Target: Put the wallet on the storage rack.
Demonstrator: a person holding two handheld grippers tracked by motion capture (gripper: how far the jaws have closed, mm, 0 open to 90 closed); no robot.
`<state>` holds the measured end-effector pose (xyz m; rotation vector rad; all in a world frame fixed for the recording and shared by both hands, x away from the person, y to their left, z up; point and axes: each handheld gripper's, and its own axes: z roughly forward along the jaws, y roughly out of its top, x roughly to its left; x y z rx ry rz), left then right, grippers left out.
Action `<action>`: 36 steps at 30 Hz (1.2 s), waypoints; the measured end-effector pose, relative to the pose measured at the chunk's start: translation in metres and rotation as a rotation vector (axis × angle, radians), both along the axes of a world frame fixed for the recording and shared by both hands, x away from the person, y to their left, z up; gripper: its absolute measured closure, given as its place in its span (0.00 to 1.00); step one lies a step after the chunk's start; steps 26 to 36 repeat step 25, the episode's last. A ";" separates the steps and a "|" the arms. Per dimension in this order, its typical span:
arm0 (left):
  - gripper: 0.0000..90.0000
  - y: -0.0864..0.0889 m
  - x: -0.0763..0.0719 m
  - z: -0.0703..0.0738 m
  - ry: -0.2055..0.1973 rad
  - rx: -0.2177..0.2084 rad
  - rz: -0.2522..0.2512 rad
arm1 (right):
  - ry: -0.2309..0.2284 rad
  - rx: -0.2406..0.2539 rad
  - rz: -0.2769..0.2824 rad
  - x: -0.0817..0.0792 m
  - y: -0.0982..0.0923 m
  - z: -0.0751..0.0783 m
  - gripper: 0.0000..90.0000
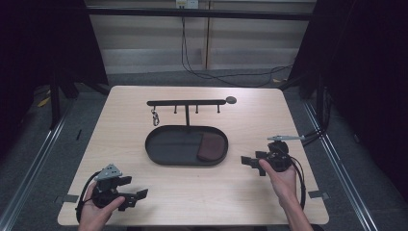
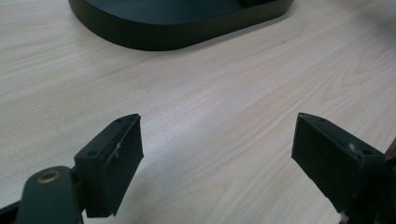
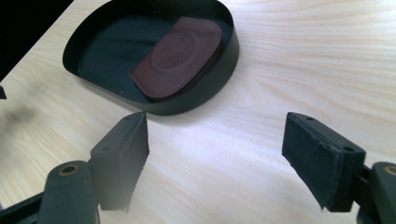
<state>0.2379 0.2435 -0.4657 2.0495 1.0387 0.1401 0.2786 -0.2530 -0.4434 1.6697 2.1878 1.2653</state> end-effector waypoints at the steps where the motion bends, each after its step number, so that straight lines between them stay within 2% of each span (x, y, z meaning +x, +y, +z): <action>1: 0.18 0.000 0.000 0.000 0.000 0.001 0.002 | -0.001 -0.005 -0.005 -0.003 -0.002 0.000 0.26; 3: 0.18 0.000 0.000 0.000 0.000 0.010 0.003 | -0.005 -0.017 -0.010 -0.008 -0.006 -0.002 0.25; 8: 0.18 0.000 0.001 0.000 0.008 0.000 -0.009 | 0.004 -0.046 -0.023 -0.022 -0.017 -0.008 0.25; 10: 0.18 -0.001 0.001 0.000 0.010 0.000 -0.011 | -0.008 -0.051 -0.034 -0.027 -0.022 -0.011 0.25; 13: 0.18 -0.002 0.002 -0.002 0.024 -0.008 -0.011 | 0.003 -0.048 -0.049 -0.035 -0.028 -0.015 0.24; 16: 0.18 -0.003 0.001 -0.002 0.021 0.008 -0.010 | -0.016 -0.056 -0.066 -0.041 -0.036 -0.016 0.24; 19: 0.18 -0.003 0.000 -0.001 0.000 0.032 0.001 | -0.007 -0.059 -0.085 -0.048 -0.044 -0.021 0.22; 21: 0.18 -0.001 0.001 -0.002 0.008 0.036 -0.004 | 0.000 -0.070 -0.101 -0.051 -0.050 -0.025 0.21; 23: 0.19 -0.001 0.000 -0.002 0.005 0.038 0.002 | 0.006 -0.059 -0.113 -0.053 -0.054 -0.027 0.21; 24: 0.19 0.000 0.000 -0.001 0.003 0.037 0.001 | 0.003 -0.061 -0.141 -0.054 -0.062 -0.031 0.20; 36: 0.19 0.000 0.000 -0.001 0.003 0.037 0.001 | 0.003 -0.061 -0.141 -0.054 -0.062 -0.031 0.20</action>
